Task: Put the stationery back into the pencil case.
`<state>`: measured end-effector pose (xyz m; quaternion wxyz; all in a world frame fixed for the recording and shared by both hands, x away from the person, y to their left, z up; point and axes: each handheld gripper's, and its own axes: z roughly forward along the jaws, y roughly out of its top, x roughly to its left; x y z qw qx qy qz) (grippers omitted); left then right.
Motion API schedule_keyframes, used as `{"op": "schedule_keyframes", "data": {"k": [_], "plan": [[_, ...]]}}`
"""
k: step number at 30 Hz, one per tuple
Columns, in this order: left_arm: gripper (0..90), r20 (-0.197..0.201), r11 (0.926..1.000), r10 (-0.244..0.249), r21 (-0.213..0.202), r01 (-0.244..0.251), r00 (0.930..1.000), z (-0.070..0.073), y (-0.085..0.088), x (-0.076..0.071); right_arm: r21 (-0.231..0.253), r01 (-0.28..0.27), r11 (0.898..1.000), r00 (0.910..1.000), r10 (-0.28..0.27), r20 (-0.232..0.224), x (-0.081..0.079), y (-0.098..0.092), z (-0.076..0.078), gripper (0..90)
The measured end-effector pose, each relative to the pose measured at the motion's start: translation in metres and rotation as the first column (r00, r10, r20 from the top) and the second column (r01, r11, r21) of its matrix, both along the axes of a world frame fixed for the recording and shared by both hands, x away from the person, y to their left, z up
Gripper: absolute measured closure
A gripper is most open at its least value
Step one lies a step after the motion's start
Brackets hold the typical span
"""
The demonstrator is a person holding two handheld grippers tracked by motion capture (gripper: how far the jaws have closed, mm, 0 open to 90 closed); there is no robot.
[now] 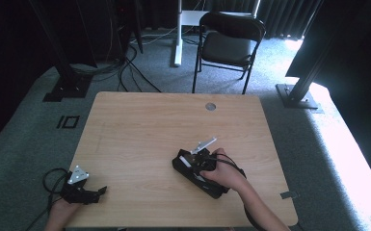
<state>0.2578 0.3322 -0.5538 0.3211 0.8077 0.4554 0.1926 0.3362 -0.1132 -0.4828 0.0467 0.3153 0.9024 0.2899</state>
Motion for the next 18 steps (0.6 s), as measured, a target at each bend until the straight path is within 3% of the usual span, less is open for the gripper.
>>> {"op": "schedule_keyframes", "data": {"k": [7, 18], "plan": [[2.0, 0.000, 1.0000, 0.000, 0.000, 0.000, 1.0000, 0.000, 0.000, 0.000, -0.040, -0.004, 0.999, 0.9998, 0.003, -0.021, 0.001, 0.002, -0.009, 78.1], [2.0, 0.000, 1.0000, 0.000, 0.000, 0.000, 1.0000, 0.000, 0.000, 0.000, -0.045, -0.002, 0.999, 0.9990, 0.000, -0.045, 0.004, 0.003, -0.015, 77.0]]}}
